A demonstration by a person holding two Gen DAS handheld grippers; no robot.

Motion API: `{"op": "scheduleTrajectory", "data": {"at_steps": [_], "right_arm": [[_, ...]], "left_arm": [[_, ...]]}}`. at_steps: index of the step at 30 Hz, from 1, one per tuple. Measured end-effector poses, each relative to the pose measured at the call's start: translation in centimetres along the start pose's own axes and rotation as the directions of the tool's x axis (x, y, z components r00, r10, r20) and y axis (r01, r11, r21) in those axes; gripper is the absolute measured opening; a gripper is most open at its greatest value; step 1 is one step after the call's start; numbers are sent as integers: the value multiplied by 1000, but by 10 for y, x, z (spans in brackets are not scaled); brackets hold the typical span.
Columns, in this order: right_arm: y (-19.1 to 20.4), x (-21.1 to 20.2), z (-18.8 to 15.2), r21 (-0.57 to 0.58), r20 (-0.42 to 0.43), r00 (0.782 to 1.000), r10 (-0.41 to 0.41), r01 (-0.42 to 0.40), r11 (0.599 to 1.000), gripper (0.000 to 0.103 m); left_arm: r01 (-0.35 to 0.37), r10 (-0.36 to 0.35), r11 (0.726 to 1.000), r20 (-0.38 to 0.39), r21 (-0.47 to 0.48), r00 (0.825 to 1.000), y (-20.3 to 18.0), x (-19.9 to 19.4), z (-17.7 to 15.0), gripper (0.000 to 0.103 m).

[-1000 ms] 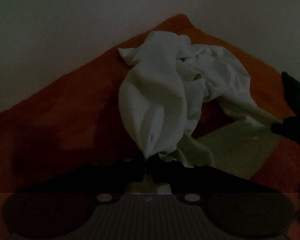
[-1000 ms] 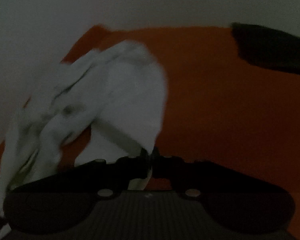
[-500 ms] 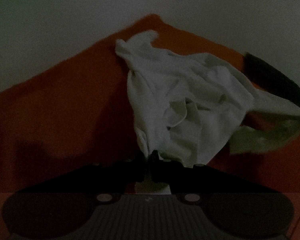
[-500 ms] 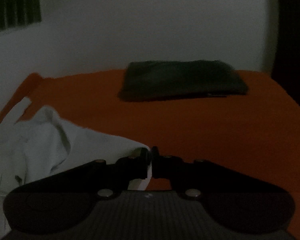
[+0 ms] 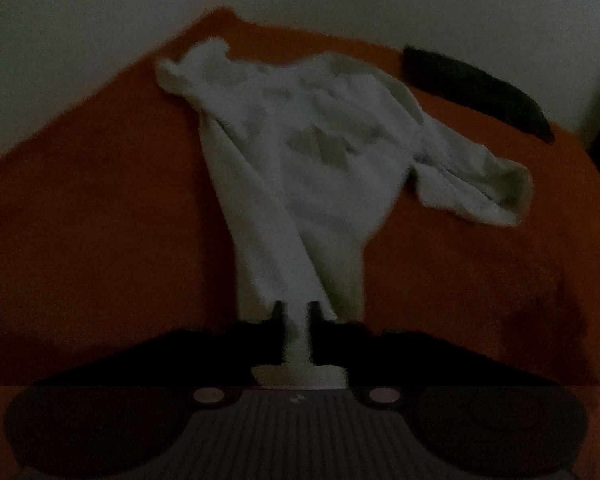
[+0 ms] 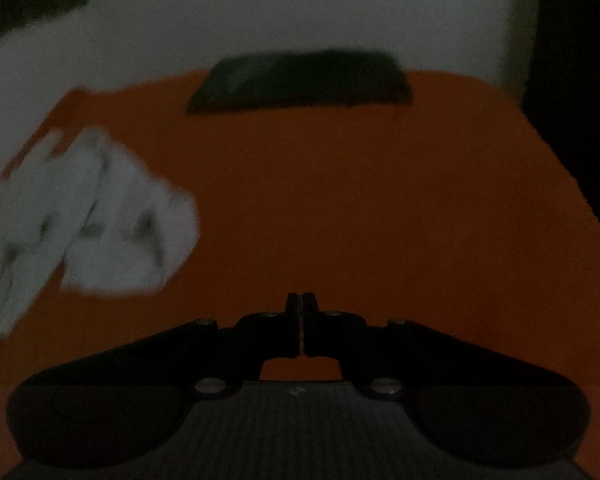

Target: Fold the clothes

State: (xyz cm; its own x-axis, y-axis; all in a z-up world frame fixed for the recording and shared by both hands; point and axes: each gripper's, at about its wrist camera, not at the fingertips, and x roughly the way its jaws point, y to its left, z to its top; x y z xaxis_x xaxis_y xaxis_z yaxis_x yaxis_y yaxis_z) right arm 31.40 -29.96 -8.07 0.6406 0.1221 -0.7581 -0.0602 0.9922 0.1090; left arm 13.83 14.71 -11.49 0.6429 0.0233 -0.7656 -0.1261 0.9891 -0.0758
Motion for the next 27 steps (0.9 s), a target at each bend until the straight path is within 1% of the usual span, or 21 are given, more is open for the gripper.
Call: {"op": "scheduleTrajectory", "data": {"at_steps": [1, 2, 3, 4, 5, 7, 9, 11, 12, 13, 14, 15, 16, 17, 20, 22, 23, 24, 25, 26, 27], "right_arm": [[14, 4, -5, -11, -6, 1000, 27, -27, 1000, 17], [27, 7, -10, -20, -11, 998, 55, -56, 998, 37], [41, 10, -15, -29, -15, 996, 84, -84, 996, 61], [59, 16, -14, -24, -1, 994, 106, -106, 994, 70], [78, 21, -11, -18, 17, 992, 127, -127, 992, 83], [113, 30, -5, 28, 37, 987, 155, -156, 987, 86], [154, 46, -1, 75, 27, 972, 235, -237, 969, 90], [198, 71, 6, 100, -12, 949, 314, -312, 945, 90], [216, 86, 10, 109, -37, 942, 333, -327, 939, 89], [229, 97, 14, 115, -51, 943, 329, -322, 940, 89], [242, 109, 21, 110, -39, 955, 295, -289, 951, 89], [248, 117, 27, 93, -15, 968, 249, -247, 965, 89], [251, 127, 31, 72, 0, 981, 196, -195, 978, 89], [253, 140, 38, 54, 0, 989, 147, -146, 988, 89], [239, 179, 54, 102, -20, 1000, 23, -20, 995, 89], [227, 202, 61, 164, -57, 998, -23, 32, 986, 83], [225, 212, 62, 183, -66, 997, -32, 43, 982, 78], [222, 216, 62, 183, -57, 997, -45, 55, 982, 75], [224, 222, 65, 163, -46, 997, -70, 76, 984, 72], [230, 227, 68, 124, -36, 994, -102, 106, 987, 54], [238, 232, 71, 66, -24, 989, -148, 149, 987, 22]], "left_arm": [[-10, 9, 1000, 14, 22, 1000, 1, 5, 2, 76], [-33, 31, 999, 38, 43, 999, 1, 11, 4, 98], [-53, 50, 997, 60, 56, 997, 0, 15, 5, 96], [-59, 55, 997, 73, 58, 996, 0, 15, 3, 94], [-53, 50, 997, 61, 52, 997, 2, 22, 5, 95], [-66, 66, 998, 15, 19, 998, 5, 36, 8, 95], [-76, 76, 997, -23, -12, 997, 6, 48, 7, 95], [-45, 43, 998, -52, -49, 998, 10, 64, 4, 95], [-36, 32, 998, -55, -60, 998, 12, 73, 4, 95], [-27, 23, 998, -58, -61, 998, 11, 79, 3, 88], [-13, 9, 998, -63, -63, 998, 11, 85, 0, 68], [15, -19, 997, -60, -71, 998, 11, 85, -4, 55], [43, -47, 996, -56, -81, 997, 10, 84, -7, 33], [71, -75, 993, -52, -89, 996, 9, 83, -11, 22], [82, -84, 990, -14, -114, 996, 21, 67, -17, 13], [66, -66, 989, 5, -130, 998, 29, 61, -19, 13], [48, -46, 990, 16, -130, 999, 32, 59, -19, 13], [25, -22, 992, 26, -121, 999, 28, 60, -18, 13], [1, 3, 994, 35, -112, 999, 23, 62, -18, 13], [-11, 15, 995, 41, -102, 999, 24, 63, -20, 13], [-15, 19, 995, 36, -99, 999, 24, 64, -22, 13]]}}
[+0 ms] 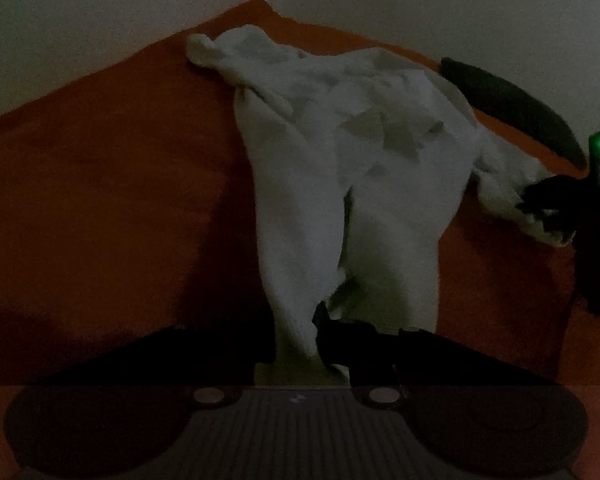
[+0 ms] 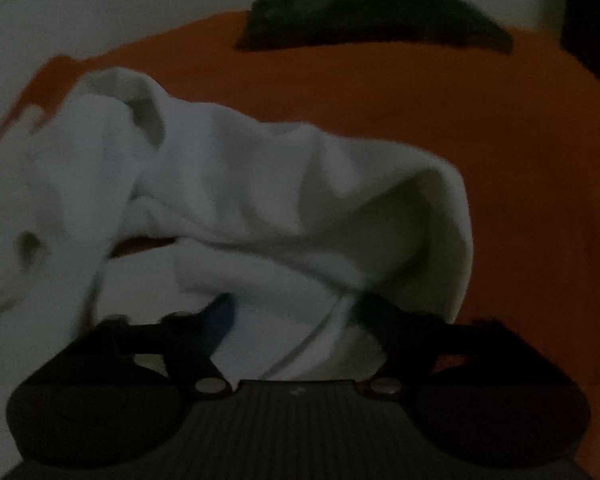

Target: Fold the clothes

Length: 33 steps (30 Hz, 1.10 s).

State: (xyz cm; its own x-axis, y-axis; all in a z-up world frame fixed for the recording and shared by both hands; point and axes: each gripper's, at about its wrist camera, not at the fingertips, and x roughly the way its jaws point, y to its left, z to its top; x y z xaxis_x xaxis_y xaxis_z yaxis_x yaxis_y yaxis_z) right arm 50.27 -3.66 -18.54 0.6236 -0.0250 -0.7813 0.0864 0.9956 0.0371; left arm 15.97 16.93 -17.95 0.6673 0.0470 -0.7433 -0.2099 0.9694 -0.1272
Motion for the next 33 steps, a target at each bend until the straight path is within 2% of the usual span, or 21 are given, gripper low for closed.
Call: {"op": "scheduleTrajectory", "data": {"at_steps": [1, 2, 5, 7, 9, 12, 13, 14, 15, 16, 17, 18, 19, 20, 21, 23, 25, 29, 31, 32, 33], "right_arm": [[5, 3, 2, -42, 13, 999, -31, 32, 999, 1], [9, 6, 3, -81, 27, 998, -59, 61, 995, 2], [-8, 0, 13, -92, 74, 993, -90, 97, 991, 1], [-22, 1, 23, -136, 119, 982, -148, 164, 977, 1], [-46, 3, 42, -166, 187, 953, -240, 271, 948, 1], [-78, 7, 79, -62, 226, 905, -360, 382, 922, 4], [-83, 4, 87, -42, 231, 907, -353, 372, 927, 7], [-87, 2, 94, -30, 235, 913, -333, 349, 937, 15], [-87, -3, 98, -28, 235, 937, -258, 272, 962, 32], [-88, -12, 96, -33, 241, 961, -139, 151, 988, 49], [-82, -20, 91, -49, 246, 969, -3, 15, 999, 94], [-73, -27, 85, -67, 250, 959, 136, -123, 990, 103], [-58, -30, 79, -111, 241, 936, 257, -237, 965, 103], [-37, -28, 74, -183, 190, 915, 356, -323, 928, 103], [-15, -25, 69, -244, 123, 905, 407, -370, 897, 103], [32, -11, 63, -305, 20, 932, 362, -339, 890, 103], [70, 0, 58, -335, -5, 951, 310, -293, 895, 103], [118, 2, 41, -375, -11, 956, 292, -274, 885, 103], [132, -1, 39, -362, -25, 943, 332, -318, 876, 103], [138, 1, 42, -319, -42, 931, 363, -357, 878, 103], [135, -6, 44, -253, -63, 909, 413, -414, 874, 103]], "left_arm": [[-5, 5, 1000, -1, -7, 1000, 0, 0, -1, 13], [-6, 6, 1000, 3, -20, 1000, 0, -2, -1, 13], [8, -8, 999, 13, -31, 1000, -3, -11, 1, 12], [15, -15, 1000, 14, -28, 1000, -1, -18, 1, 12], [16, -15, 1000, 14, -22, 1000, 1, -26, 0, 12], [7, -6, 1000, 9, -20, 1000, 10, -34, 4, 12], [5, -5, 1000, 7, -23, 1000, 11, -34, 6, 12], [4, -4, 1000, 5, -26, 1000, 14, -35, 7, 12], [8, -8, 1000, 6, -19, 1000, 15, -36, 8, 12], [12, -12, 1000, 8, -11, 1000, 15, -37, 8, 12], [16, -16, 1000, 9, -4, 1000, 16, -38, 9, 12], [16, -16, 1000, 13, 7, 1000, 16, -40, 8, 12], [15, -15, 1000, 15, 11, 1000, 14, -40, 8, 12], [15, -15, 1000, 16, 14, 1000, 13, -40, 8, 12], [17, -17, 1000, 13, 4, 1000, 12, -39, 7, 12], [21, -21, 1000, 7, -16, 1000, 12, -37, 7, 12], [28, -28, 999, 6, -24, 1000, 11, -36, 7, 12], [38, -38, 998, 0, -43, 999, 11, -33, 6, 12], [43, -43, 998, -1, -52, 999, 13, -32, 6, 12], [47, -47, 997, -1, -55, 999, 15, -32, 7, 12], [51, -51, 997, -2, -57, 999, 16, -32, 7, 12]]}}
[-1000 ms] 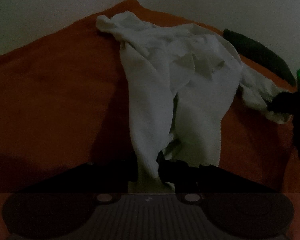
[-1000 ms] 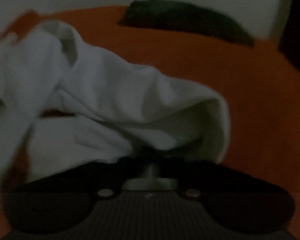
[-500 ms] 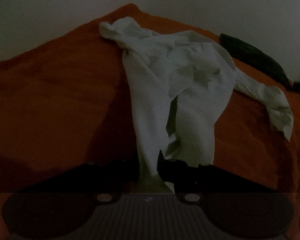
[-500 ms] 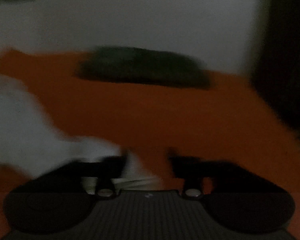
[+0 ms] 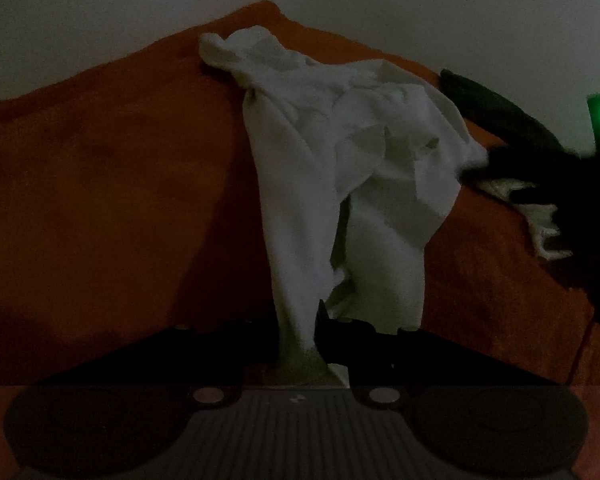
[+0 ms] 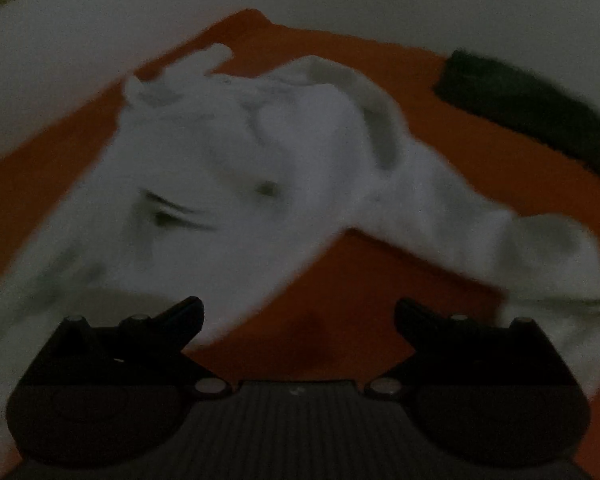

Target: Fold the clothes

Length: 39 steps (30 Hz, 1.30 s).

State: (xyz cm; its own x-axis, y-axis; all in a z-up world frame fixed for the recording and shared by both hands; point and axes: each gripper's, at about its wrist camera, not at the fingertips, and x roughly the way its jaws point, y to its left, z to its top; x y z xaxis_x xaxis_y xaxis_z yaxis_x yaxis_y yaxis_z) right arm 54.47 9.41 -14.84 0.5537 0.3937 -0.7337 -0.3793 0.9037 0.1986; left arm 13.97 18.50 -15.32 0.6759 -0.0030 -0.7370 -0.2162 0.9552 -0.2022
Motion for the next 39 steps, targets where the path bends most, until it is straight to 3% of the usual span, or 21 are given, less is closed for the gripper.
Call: {"op": "scheduleTrajectory", "data": {"at_steps": [1, 4, 7, 9, 10, 14, 19, 20, 21, 22, 23, 24, 26, 32, 35, 39], "right_arm": [[2, 5, 6, 47, 5, 999, 49, -50, 998, 103], [9, 0, 21, 73, 62, 998, -2, -3, 997, 103], [18, 19, 38, 120, 31, 993, -114, 110, 987, 90], [16, 41, 48, 166, -24, 997, -78, 81, 983, 80], [15, 50, 52, 174, -28, 998, -62, 66, 983, 80], [14, 70, 59, 183, -7, 991, -135, 134, 974, 82], [4, 95, 67, 165, -66, 988, -139, 148, 975, 80], [2, 99, 68, 161, -81, 986, -147, 159, 974, 71], [2, 98, 67, 159, -64, 990, -123, 132, 978, 47], [1, 97, 66, 156, -38, 995, -91, 95, 983, 36], [0, 89, 63, 154, 4, 997, -71, 70, 986, 14], [-1, 79, 60, 151, 50, 997, -55, 47, 987, 7], [-7, 47, 48, 172, 141, 990, -8, -16, 985, 7], [-35, -74, -19, 161, 330, 944, 1, -57, 985, 6], [-50, -144, -63, 148, 379, 925, -23, -36, 988, 5], [-71, -215, -121, 169, 344, 939, -19, -42, 985, 5]], "left_arm": [[1, -1, 1000, -1, -2, 1000, 1, 0, 0, 12], [4, -5, 1000, -10, -13, 1000, 2, 3, 0, 12], [8, -8, 1000, -12, -17, 1000, 1, 5, -1, 12], [10, -10, 1000, -13, -19, 1000, 1, 6, -2, 12], [12, -12, 1000, -15, -20, 1000, 1, 7, -2, 12], [21, -21, 1000, -20, -21, 1000, 3, 9, -2, 12], [35, -36, 999, -28, -15, 999, 8, 9, 0, 12], [39, -40, 999, -27, -16, 999, 9, 9, 0, 12], [45, -45, 999, -26, -24, 999, 11, 8, 0, 12], [50, -51, 998, -25, -32, 998, 12, 8, 1, 12], [55, -56, 998, -24, -40, 998, 14, 7, 1, 12], [60, -61, 997, -16, -52, 998, 16, 5, 0, 12], [76, -75, 994, 14, -74, 997, 21, -6, 0, 12], [45, -40, 994, 55, -96, 998, 40, -48, -2, 12], [24, -18, 996, 65, -84, 998, 45, -69, -7, 10], [4, -2, 999, 67, -36, 998, 42, -94, -19, 8]]}}
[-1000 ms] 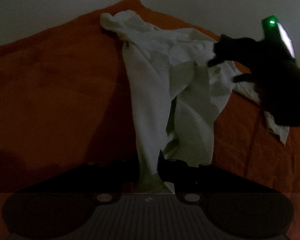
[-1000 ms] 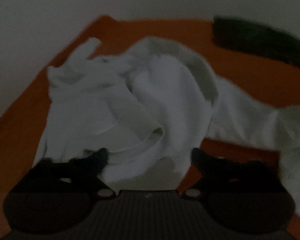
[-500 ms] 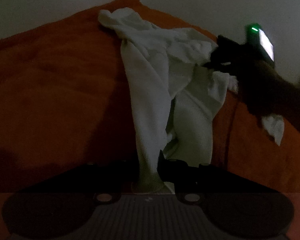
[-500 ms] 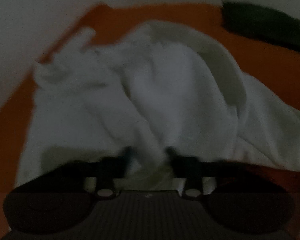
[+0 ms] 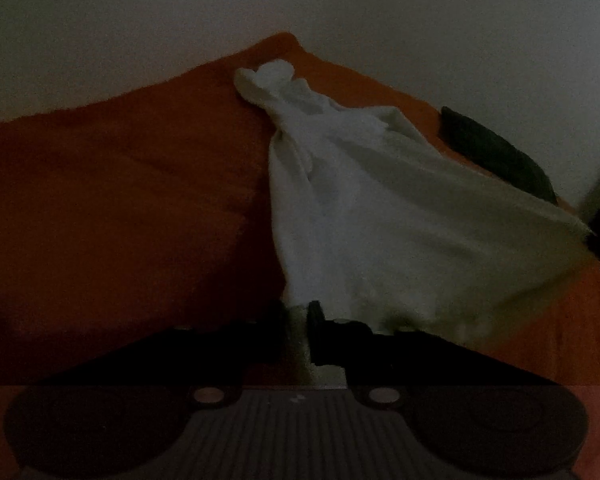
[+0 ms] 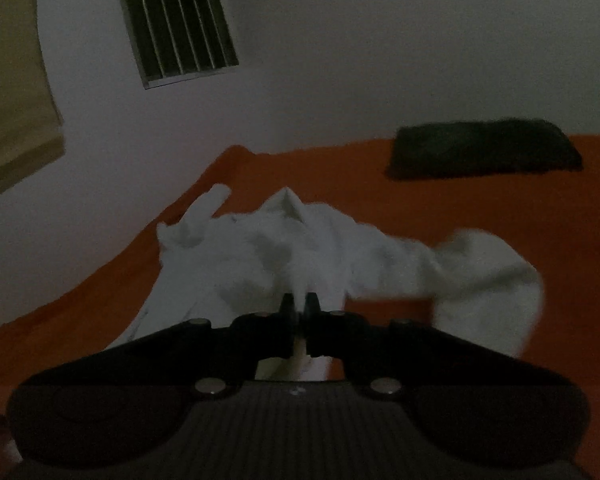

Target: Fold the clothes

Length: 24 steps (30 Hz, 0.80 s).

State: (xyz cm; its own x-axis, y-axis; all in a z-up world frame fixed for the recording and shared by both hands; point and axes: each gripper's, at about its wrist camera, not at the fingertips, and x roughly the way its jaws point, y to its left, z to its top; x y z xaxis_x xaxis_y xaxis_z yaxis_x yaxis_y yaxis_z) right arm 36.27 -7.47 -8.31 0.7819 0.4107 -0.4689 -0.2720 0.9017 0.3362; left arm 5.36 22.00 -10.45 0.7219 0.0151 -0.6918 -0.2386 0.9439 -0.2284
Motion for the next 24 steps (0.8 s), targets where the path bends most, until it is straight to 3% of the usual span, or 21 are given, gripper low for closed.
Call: {"op": "scheduleTrajectory", "data": {"at_steps": [4, 7, 8, 9, 11, 14, 16, 18, 19, 21, 24], "right_arm": [[-16, -63, -33, -79, -53, 998, -23, 18, 997, 2], [-34, -93, -48, -145, -75, 996, -51, 40, 989, 5], [-38, -94, -53, -143, -89, 994, -63, 50, 989, 13], [-41, -89, -56, -144, -110, 992, -65, 49, 988, 32], [-44, -76, -60, -153, -150, 987, -64, 41, 987, 56], [-49, -61, -69, -163, -196, 979, -59, 27, 986, 64], [-48, -50, -75, -145, -226, 973, -55, 22, 989, 77], [-45, -41, -82, -121, -250, 967, -41, 11, 993, 97], [-43, -38, -86, -105, -258, 966, -27, 0, 994, 103], [-40, -32, -92, -73, -288, 958, -8, -13, 997, 103], [-37, -20, -98, -52, -379, 924, -44, 26, 998, 103]], "left_arm": [[26, -26, 992, -4, 121, 1000, -31, -11, -8, 10], [80, -88, 961, 19, 263, 996, -70, -10, -17, 15], [97, -107, 949, 16, 301, 994, -82, -4, -20, 21], [97, -107, 940, 12, 326, 994, -91, 4, -23, 24], [95, -103, 922, 2, 375, 995, -108, 20, -28, 32], [47, -56, 883, 5, 466, 998, -125, 48, -33, 40], [-6, 1, 872, 11, 490, 1000, -132, 66, -34, 52], [-55, 58, 865, 9, 499, 998, -136, 82, -36, 52], [-80, 86, 859, 11, 506, 996, -138, 89, -37, 52], [-105, 111, 844, 22, 525, 994, -143, 99, -37, 52], [-139, 138, 830, 42, 540, 989, -150, 110, -37, 52]]}}
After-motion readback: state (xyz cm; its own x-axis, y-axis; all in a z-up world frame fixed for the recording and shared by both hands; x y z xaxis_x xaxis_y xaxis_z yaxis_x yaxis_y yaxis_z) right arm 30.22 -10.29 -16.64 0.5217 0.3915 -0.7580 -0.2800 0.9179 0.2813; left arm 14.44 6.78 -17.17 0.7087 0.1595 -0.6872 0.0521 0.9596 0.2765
